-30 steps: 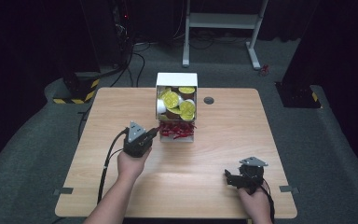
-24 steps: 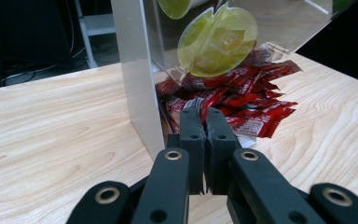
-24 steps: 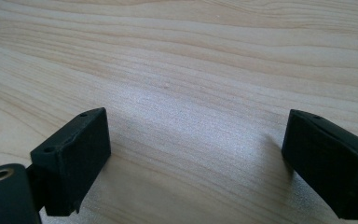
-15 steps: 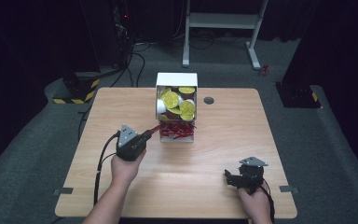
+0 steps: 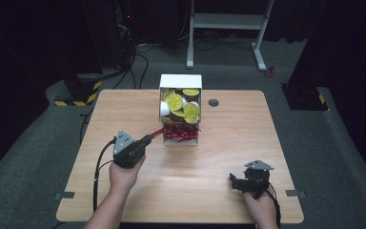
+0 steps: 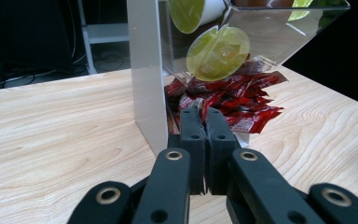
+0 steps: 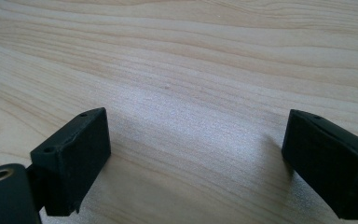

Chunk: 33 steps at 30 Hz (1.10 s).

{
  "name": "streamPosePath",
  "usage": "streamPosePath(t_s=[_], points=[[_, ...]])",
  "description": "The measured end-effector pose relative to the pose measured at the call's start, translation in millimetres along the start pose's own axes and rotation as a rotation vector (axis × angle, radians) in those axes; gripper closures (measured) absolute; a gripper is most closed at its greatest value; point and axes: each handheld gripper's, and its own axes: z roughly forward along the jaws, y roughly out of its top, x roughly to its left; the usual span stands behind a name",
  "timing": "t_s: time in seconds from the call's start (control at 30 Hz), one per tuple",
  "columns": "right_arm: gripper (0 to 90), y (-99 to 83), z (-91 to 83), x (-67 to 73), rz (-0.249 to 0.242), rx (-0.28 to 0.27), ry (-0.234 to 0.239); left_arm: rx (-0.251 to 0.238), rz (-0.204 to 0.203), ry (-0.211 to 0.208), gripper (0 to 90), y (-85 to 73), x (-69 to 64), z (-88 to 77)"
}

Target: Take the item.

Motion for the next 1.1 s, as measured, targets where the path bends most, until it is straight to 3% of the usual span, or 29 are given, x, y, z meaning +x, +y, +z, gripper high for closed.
streamPosePath(t_s=[0.57, 1.1], points=[[7.7, 0.4, 0.4, -0.5, -0.011, -0.001, 0.005, -0.027, 0.002, 0.003, 88.4, 0.6, 0.8, -17.6], [7.7, 0.3, 0.5, -0.7, -0.014, -0.001, 0.004, -0.065, -0.029, -0.005, 88.7, -0.5, 10.3, -40.5]])
